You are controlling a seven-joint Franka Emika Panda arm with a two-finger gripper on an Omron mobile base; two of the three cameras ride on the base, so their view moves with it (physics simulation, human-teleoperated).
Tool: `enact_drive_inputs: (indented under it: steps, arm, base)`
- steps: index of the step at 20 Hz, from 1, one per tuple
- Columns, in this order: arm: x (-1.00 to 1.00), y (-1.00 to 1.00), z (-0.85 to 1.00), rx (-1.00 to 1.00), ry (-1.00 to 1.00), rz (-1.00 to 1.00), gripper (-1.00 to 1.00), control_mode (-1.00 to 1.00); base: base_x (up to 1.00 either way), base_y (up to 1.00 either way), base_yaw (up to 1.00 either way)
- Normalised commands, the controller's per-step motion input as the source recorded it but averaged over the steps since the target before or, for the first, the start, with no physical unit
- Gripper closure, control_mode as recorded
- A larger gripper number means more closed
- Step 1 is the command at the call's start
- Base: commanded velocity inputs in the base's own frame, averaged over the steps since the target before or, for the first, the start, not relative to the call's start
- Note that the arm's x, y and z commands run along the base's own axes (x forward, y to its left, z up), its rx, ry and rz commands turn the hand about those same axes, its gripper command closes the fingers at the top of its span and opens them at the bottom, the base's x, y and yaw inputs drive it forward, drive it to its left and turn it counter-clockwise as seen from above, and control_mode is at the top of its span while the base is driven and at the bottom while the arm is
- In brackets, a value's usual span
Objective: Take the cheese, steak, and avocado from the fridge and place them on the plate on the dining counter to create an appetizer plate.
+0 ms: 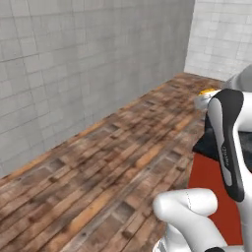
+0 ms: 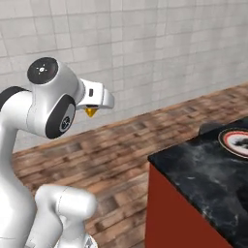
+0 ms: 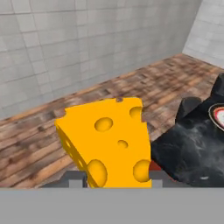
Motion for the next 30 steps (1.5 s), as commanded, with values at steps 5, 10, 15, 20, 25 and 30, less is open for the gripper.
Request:
enact_drive_inputs:
  steps: [5,10,15,20,25,30]
  arm:
    - [0.00,0.00,0.00,0.00,0.00,0.00,1.00,1.00]
    - [0.00,0.00,0.00,0.00,0.00,0.00,1.00,1.00]
    - [0.00,0.00,0.00,0.00,0.00,0.00,1.00,1.00]
    - [0.00,0.00,0.00,0.00,0.00,0.00,1.00,1.00]
    - [0.00,0.00,0.00,0.00,0.00,0.00,1.00,1.00]
    - [0.00,0.00,0.00,0.00,0.00,0.00,1.00,1.00]
  base:
    - [0.54,0.66,-0.63]
    - [0.32,0.69,-0.63]
    - [0.23,0.70,-0.65]
    - [0.15,0.72,-0.64]
    - [0.24,0.80,-0.60]
    - [0.37,0.92,-0.55]
